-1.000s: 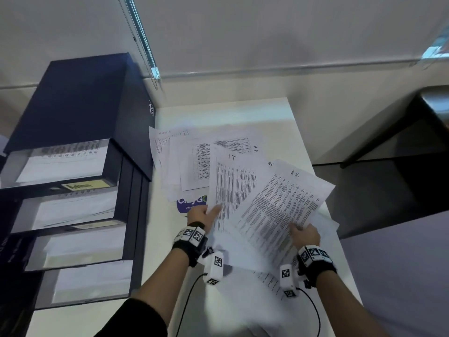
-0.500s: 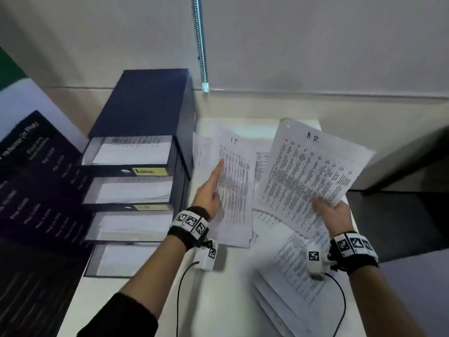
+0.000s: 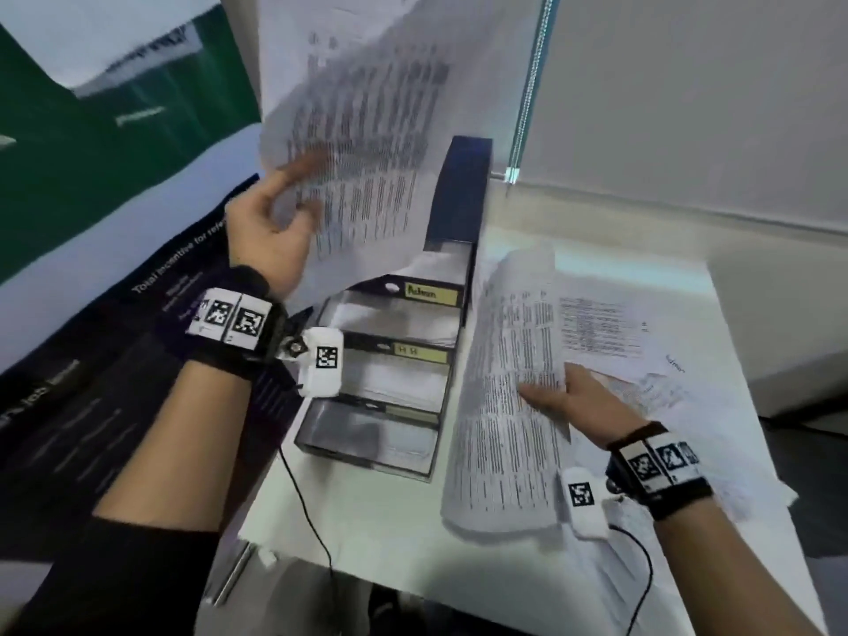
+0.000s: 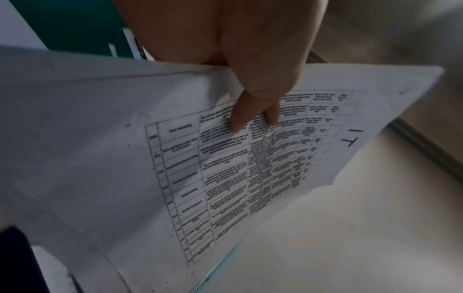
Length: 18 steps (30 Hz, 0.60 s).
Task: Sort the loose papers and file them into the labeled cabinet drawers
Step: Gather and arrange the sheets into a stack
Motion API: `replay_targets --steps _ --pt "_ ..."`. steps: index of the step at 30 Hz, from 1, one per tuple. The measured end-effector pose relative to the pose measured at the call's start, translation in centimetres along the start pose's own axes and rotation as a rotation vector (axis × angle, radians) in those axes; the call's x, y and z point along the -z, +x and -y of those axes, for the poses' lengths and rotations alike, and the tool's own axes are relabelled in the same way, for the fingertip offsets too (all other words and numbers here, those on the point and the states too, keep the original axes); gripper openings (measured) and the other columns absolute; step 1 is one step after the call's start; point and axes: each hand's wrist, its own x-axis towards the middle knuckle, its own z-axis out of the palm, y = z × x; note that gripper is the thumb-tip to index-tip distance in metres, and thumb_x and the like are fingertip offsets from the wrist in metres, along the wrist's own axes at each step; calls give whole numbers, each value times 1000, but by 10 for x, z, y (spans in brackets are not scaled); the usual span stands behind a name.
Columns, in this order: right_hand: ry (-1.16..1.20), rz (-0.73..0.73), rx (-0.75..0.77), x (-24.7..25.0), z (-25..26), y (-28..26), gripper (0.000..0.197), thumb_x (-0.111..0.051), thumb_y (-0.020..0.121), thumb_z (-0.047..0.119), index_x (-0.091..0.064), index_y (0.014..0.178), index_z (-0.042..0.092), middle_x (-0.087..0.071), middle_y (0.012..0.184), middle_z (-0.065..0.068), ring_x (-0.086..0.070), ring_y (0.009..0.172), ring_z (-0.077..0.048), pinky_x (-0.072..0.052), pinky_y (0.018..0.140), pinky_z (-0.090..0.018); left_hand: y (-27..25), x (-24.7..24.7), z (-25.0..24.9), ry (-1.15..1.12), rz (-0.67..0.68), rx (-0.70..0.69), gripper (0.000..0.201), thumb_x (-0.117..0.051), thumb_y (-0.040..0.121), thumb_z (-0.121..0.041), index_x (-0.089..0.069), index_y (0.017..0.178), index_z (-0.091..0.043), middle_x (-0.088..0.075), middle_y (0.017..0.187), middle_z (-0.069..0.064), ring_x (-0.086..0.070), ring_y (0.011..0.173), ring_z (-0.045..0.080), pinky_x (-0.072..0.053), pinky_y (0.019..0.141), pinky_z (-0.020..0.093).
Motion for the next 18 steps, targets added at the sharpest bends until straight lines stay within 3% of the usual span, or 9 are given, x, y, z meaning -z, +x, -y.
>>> replay_targets --steps 2,4,6,7,9,11,14,18 --pt "4 88 54 -16 25 4 14 -62 93 24 -64 80 20 -65 64 13 -60 59 1 -45 61 -13 -2 26 7 -4 -63 -4 45 -58 87 1 -65 122 -25 -66 123 -12 -55 123 2 -42 111 37" --pt "69 139 107 -26 48 10 23 -60 94 15 -59 70 15 -61 57 9 -58 52 -3 -46 53 -14 -4 44 13 -4 -116 -27 43 -60 84 2 -65 121 -19 -66 123 -4 -58 122 5 -42 111 34" --pt "198 140 161 -34 67 17 22 -56 93 10 -56 71 8 -57 57 7 -55 50 -7 -45 51 -16 -8 60 17 -42 -158 -39 43 -63 82 3 -65 121 -15 -67 123 2 -59 120 8 -44 108 29" --pt "285 106 159 -37 70 22 17 -53 93 6 -59 78 4 -62 62 5 -60 55 -6 -47 55 -15 -9 65 19 -68 -177 -39 42 -64 81 5 -64 121 -11 -66 122 4 -60 119 8 -45 105 26" --pt "437 11 89 -44 66 36 15 -51 95 0 -62 104 -5 -75 91 -4 -71 86 -11 -54 75 -17 -12 74 19 -117 -214 -39 42 -64 80 8 -64 121 -3 -67 120 4 -61 118 7 -45 102 20" --pt "394 -13 1 -62 39 51 26 -56 96 7 -60 119 -5 -72 112 -10 -67 108 -21 -53 91 -28 -14 81 21 -150 -238 -41 41 -67 79 6 -65 119 -5 -68 118 0 -61 118 10 -45 103 23" --pt "191 14 -170 -103 -12 54 35 -68 87 29 -67 112 5 -73 109 -9 -69 104 -29 -50 99 -49 -13 92 26 -182 -224 -56 41 -72 78 2 -66 116 -13 -69 118 -7 -61 120 16 -44 108 34" --pt "161 128 -397 -176 -83 37 42 -74 80 23 -65 119 11 -72 115 -3 -68 107 -20 -50 101 -46 -16 98 36 -183 -184 -24 41 -71 79 3 -64 119 -2 -68 118 4 -61 119 16 -43 108 32"
